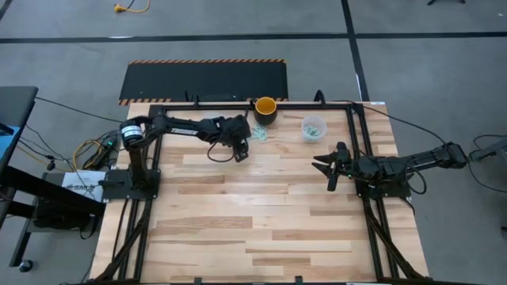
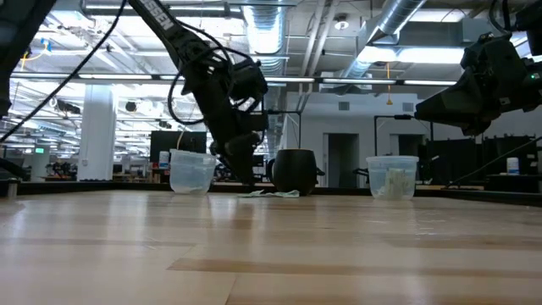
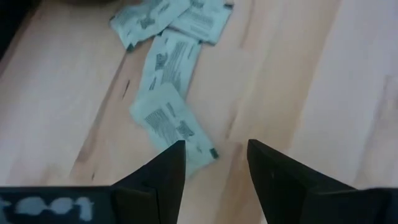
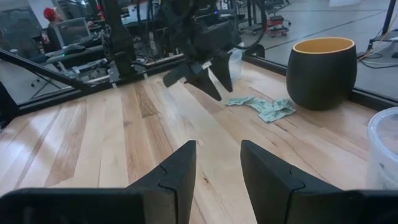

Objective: Pick and place Stevia / Truvia into bins
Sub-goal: Put the stevia packet into the left transparent container

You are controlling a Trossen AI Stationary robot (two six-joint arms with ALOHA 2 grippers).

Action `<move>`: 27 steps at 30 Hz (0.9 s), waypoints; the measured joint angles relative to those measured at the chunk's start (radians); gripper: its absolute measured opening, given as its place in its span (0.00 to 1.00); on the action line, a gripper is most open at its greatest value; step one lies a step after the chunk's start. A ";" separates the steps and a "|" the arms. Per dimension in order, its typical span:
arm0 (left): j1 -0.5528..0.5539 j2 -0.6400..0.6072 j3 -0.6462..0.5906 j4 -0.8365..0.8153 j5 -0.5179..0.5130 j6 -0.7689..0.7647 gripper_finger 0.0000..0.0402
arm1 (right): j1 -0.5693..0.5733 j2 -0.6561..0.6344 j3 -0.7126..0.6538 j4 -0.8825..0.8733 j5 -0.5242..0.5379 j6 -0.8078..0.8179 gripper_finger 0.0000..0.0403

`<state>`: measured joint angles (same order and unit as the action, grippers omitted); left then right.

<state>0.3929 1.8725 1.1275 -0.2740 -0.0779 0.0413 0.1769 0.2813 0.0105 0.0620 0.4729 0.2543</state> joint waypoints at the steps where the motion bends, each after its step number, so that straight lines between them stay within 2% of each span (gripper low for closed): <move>1: 0.002 0.013 0.009 -0.004 -0.002 0.003 0.41 | 0.000 0.000 0.000 0.000 -0.004 0.000 0.30; 8: 0.012 0.083 0.065 -0.045 0.001 0.018 0.41 | 0.000 0.000 0.000 0.001 -0.003 0.000 0.30; 21: 0.010 0.071 0.069 -0.058 -0.014 0.022 0.41 | 0.000 0.000 0.000 0.002 -0.002 0.000 0.30; 27: 0.010 0.071 0.069 -0.058 -0.094 0.014 0.41 | 0.000 0.000 0.000 0.002 -0.002 0.000 0.30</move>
<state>0.4030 1.9430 1.1969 -0.3321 -0.1722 0.0557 0.1768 0.2813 0.0101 0.0639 0.4709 0.2544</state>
